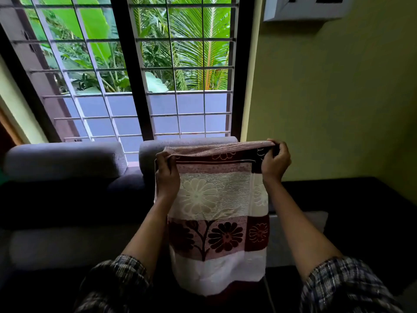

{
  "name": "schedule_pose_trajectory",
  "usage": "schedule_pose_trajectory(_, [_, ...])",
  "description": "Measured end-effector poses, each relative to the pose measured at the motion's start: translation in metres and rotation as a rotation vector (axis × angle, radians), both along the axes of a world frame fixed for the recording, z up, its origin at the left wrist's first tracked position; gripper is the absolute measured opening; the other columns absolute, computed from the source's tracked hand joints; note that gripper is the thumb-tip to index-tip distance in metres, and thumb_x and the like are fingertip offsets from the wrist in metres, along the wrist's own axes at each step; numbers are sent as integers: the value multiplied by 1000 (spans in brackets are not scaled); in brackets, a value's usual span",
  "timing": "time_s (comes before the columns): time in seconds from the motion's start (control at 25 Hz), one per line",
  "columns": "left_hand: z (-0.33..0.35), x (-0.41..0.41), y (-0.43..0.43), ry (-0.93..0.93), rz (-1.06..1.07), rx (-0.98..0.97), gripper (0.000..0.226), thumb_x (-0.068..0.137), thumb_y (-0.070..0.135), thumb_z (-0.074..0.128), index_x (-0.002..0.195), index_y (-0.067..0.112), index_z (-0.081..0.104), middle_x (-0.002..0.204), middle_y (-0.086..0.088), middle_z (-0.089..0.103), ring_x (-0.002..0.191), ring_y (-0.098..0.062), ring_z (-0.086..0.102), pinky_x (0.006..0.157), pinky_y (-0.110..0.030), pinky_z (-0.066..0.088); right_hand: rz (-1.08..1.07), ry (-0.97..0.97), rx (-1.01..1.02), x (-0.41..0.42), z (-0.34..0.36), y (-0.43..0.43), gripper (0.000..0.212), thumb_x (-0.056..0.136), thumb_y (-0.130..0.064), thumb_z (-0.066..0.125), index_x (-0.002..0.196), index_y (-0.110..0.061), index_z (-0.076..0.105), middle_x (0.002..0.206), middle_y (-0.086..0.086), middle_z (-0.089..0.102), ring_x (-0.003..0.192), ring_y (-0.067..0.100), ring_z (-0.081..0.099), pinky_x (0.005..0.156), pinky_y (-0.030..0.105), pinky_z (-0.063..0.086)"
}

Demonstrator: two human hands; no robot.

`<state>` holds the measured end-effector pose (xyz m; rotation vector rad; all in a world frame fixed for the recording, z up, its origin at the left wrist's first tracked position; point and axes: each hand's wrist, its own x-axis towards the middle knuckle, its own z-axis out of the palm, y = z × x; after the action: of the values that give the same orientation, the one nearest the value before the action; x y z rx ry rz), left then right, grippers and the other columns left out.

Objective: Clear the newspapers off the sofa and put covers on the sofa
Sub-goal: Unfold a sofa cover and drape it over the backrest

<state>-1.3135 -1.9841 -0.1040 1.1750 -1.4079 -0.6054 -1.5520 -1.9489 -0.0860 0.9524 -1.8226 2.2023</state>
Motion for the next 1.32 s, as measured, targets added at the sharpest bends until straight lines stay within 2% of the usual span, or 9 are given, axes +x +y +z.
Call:
schedule_pose_trajectory(0.24, [-8,-27,-59,-8,25,16,19,98,26,41,107,10,42,102,-17,60,90,-30,60,78,-41,48,23,-17,44,-31,-3,-60,24,85,8,45,96,2,65,99,15,69,93,22,62,79,14,41])
schedule_pose_trajectory(0.48, [-2,-53,-130,14,6,34,21,99,20,40,112,4,41,96,-14,60,84,-28,60,72,-37,47,9,-26,42,-52,-6,-135,21,87,8,46,97,4,65,100,17,68,91,19,60,75,9,37])
schedule_pose_trajectory(0.68, [-2,-77,-202,65,27,87,18,98,10,38,113,1,41,98,-18,59,88,-27,58,73,-34,45,-3,-75,71,-72,-20,-213,24,85,8,43,94,2,65,99,16,69,94,27,63,84,29,48])
schedule_pose_trajectory(0.8, [0,-91,-240,72,55,131,20,98,6,35,116,-1,41,95,-13,55,85,-19,50,70,-22,34,-17,-66,79,-81,-26,-250,24,84,10,43,94,4,65,97,18,69,90,25,62,77,18,42])
schedule_pose_trajectory(1.0, [-11,-106,-286,111,76,237,24,97,10,38,120,3,39,104,-20,58,99,-33,57,76,-30,37,58,29,249,-100,-46,-292,21,85,7,50,99,3,65,99,20,68,94,33,63,77,23,41])
schedule_pose_trajectory(1.08, [-21,-114,-293,-24,51,203,40,95,11,46,131,6,32,102,-27,60,94,-39,60,76,-35,41,169,110,468,-109,-55,-304,31,82,5,57,112,2,60,107,22,66,101,36,62,86,32,45])
schedule_pose_trajectory(1.16, [-34,-121,-295,-273,2,104,54,91,9,51,138,5,25,80,-22,61,76,-37,61,66,-37,43,186,284,658,-114,-61,-310,40,82,0,62,121,-3,54,110,23,64,100,37,62,83,39,51])
schedule_pose_trajectory(1.24, [-45,-128,-302,-457,-52,29,54,89,7,54,138,8,31,79,-18,64,72,-33,63,63,-37,49,125,454,674,-113,-62,-311,27,85,-7,62,111,-6,59,107,18,64,92,35,62,71,35,51])
schedule_pose_trajectory(1.32, [-47,-136,-313,-561,-127,29,38,90,13,52,127,13,42,98,-17,68,85,-32,66,73,-41,54,191,555,661,-109,-58,-314,15,90,-20,59,91,-6,62,97,12,63,86,32,60,64,28,41])
